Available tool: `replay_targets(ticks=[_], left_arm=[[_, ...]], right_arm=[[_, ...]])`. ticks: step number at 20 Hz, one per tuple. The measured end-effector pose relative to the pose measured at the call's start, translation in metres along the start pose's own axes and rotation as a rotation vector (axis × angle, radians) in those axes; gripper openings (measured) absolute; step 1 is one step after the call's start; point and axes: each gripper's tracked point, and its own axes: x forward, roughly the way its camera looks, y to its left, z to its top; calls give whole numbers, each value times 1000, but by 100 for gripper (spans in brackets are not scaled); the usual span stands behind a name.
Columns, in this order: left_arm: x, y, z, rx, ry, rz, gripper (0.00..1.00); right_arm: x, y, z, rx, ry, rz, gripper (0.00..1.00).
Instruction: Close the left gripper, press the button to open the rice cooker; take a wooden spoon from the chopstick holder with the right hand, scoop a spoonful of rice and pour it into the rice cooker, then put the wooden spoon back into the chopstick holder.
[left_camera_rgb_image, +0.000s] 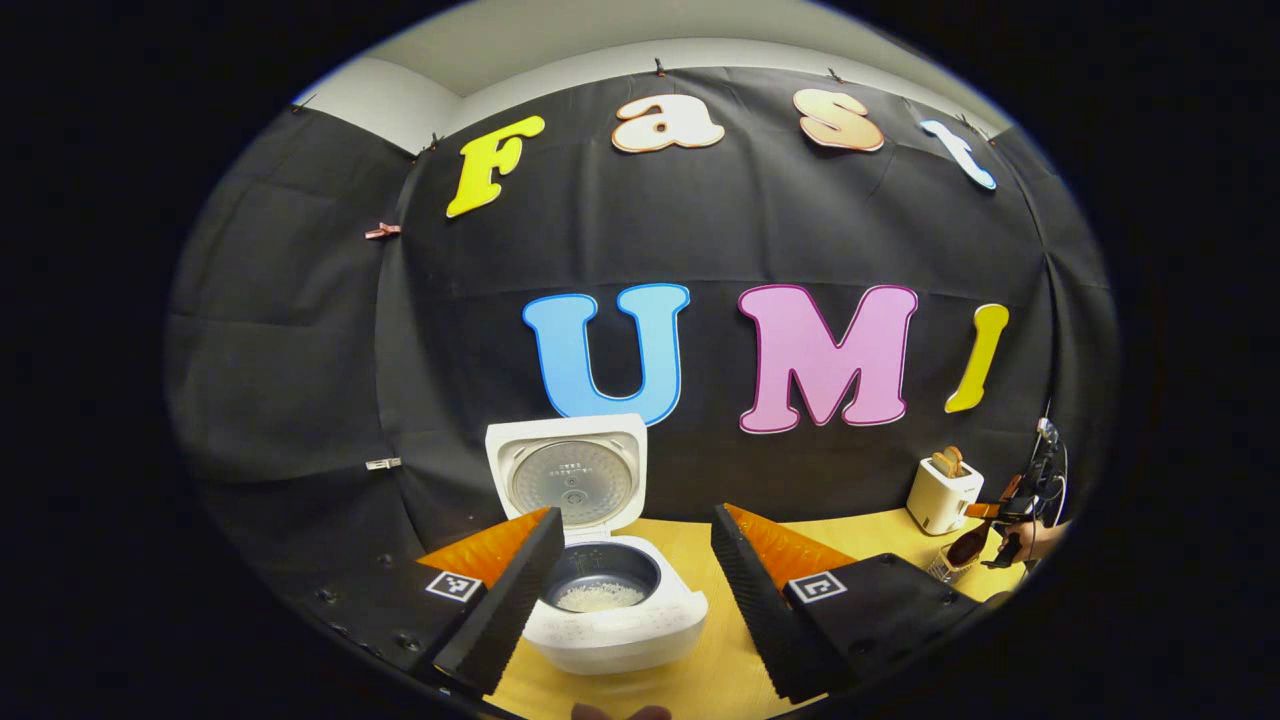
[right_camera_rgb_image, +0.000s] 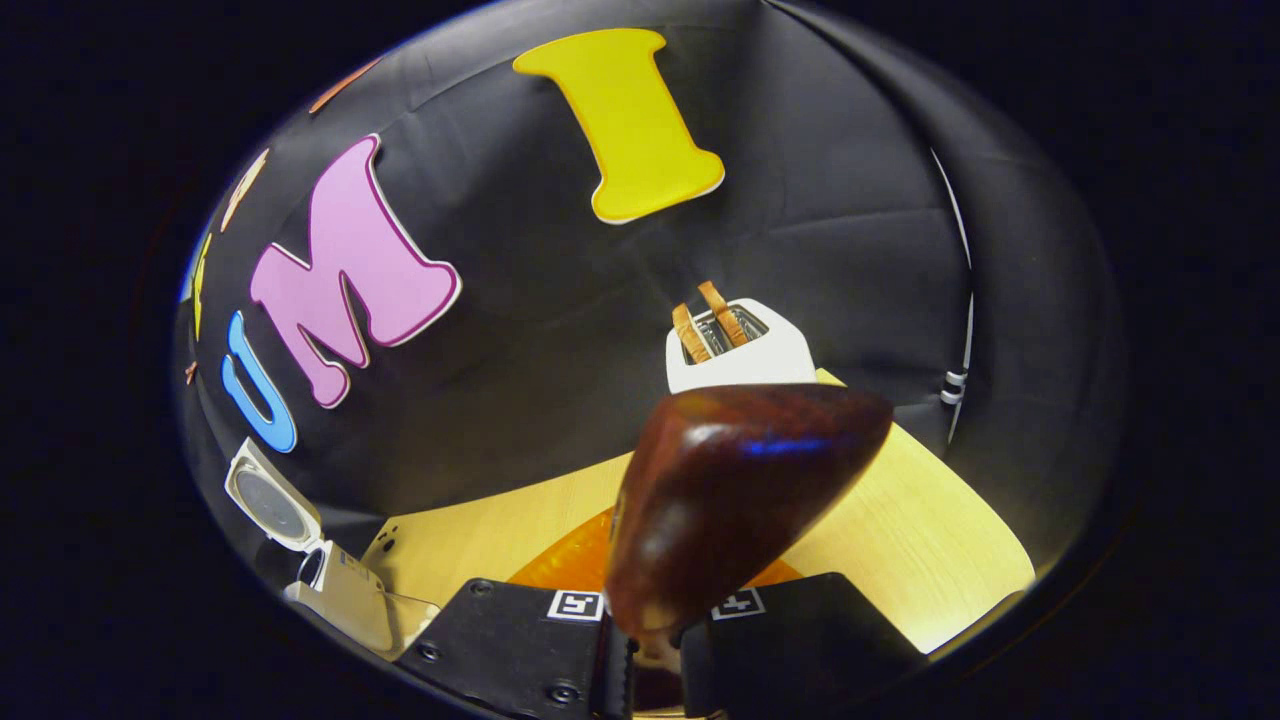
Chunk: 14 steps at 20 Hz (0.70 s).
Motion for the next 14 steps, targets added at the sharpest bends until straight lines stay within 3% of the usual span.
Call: replay_targets(ticks=[9,14], left_arm=[[-2,1,-9,-9,22,28,95],[-3,0,-9,-1,20,33,95]], right_arm=[[20,-8,-42,-98,87,12,12],[27,-3,-52,-95,126,16,12]])
